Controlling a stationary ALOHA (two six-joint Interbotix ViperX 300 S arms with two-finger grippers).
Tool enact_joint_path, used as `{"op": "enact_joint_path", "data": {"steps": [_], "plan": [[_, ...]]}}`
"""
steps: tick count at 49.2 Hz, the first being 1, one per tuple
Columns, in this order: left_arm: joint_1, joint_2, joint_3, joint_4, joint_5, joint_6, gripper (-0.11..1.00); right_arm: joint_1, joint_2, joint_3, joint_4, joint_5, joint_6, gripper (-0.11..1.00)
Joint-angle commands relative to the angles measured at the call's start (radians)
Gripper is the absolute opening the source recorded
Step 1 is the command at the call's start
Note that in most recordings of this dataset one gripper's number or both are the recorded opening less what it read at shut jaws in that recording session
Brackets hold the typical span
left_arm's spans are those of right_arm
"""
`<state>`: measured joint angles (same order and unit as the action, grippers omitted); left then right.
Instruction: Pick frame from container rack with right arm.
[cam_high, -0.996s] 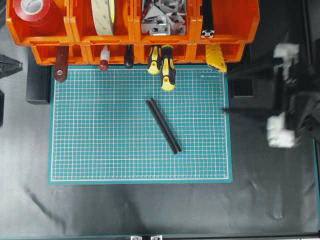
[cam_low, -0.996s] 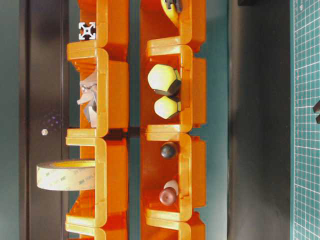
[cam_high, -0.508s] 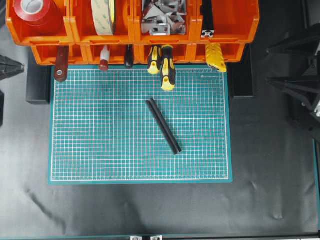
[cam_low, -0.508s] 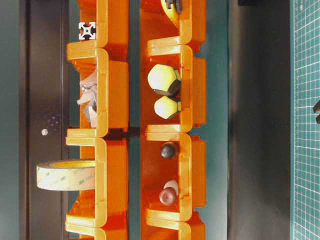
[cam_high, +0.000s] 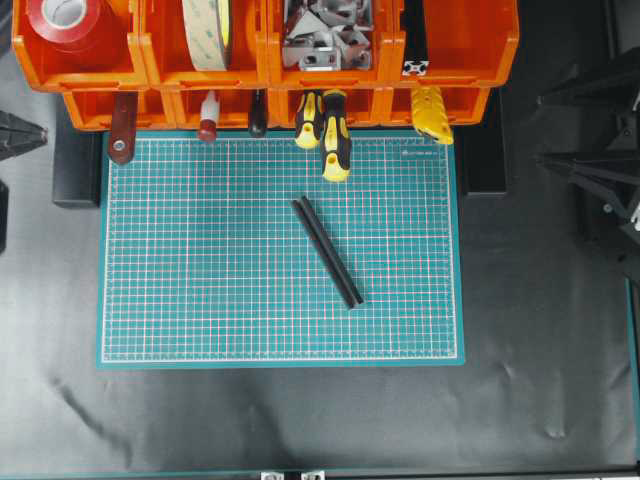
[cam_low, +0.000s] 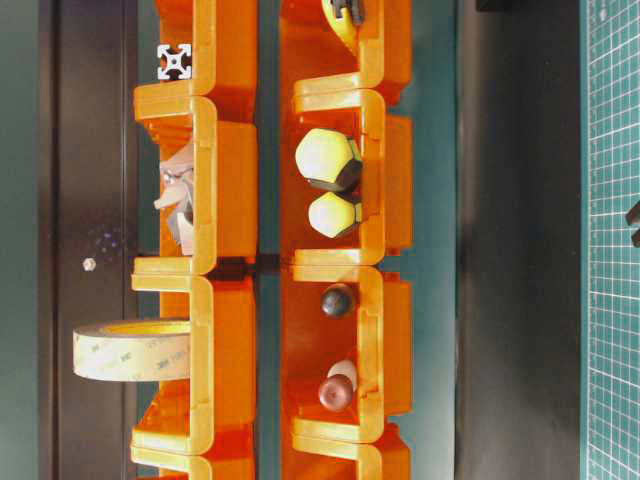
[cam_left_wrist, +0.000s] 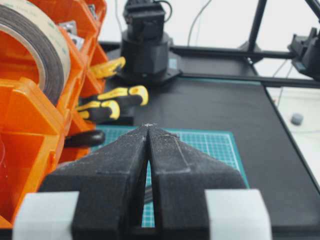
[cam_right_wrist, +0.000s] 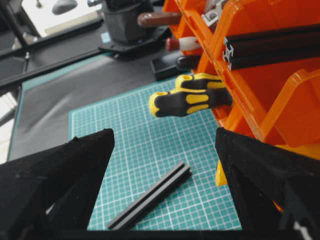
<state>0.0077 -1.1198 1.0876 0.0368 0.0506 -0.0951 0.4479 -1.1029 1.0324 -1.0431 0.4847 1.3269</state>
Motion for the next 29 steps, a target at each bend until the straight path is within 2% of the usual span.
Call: {"op": "enact_joint_path", "data": {"steps": [1, 18, 29], "plan": [[0.002, 0.002, -0.034, 0.003, -0.006, -0.002, 0.00, -0.002, 0.005, -0.009, -0.006, 0.012, -0.002, 0.80], [-0.006, -0.058, -0.018, 0.003, -0.003, -0.002, 0.00, 0.000, -0.012, 0.017, -0.011, 0.034, -0.005, 0.80], [-0.009, -0.103, -0.014, 0.003, 0.002, -0.002, 0.00, 0.000, -0.011, 0.044, -0.094, 0.031, -0.034, 0.79]]}}
